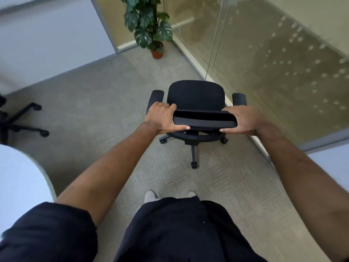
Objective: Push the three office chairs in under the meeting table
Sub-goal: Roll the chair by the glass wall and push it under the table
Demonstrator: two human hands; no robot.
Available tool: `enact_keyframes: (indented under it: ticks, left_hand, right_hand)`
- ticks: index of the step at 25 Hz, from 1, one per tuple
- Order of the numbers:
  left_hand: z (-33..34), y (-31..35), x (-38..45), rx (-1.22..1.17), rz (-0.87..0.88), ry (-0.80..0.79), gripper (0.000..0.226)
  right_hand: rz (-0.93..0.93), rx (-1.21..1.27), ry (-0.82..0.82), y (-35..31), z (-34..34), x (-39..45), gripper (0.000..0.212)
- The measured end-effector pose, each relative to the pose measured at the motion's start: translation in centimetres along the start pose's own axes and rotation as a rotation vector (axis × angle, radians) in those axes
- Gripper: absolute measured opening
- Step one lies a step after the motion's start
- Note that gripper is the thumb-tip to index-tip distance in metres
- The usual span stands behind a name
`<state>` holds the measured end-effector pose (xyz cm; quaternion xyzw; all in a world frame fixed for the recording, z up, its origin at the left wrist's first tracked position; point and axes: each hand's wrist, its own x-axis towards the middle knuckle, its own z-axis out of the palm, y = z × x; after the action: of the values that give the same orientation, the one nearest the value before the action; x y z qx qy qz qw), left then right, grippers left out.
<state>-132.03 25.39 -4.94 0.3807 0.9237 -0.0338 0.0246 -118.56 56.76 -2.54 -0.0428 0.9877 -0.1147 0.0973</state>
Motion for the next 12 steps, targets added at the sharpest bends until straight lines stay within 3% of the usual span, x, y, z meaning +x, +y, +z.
enact_keyframes:
  ticks: [12]
  left_hand:
    - [0.7, -3.2, -9.1, -0.003, -0.339, 0.030, 0.104]
  right_hand:
    - [-0.325, -0.105, 0.038, -5.0, 0.5, 7.6, 0.093]
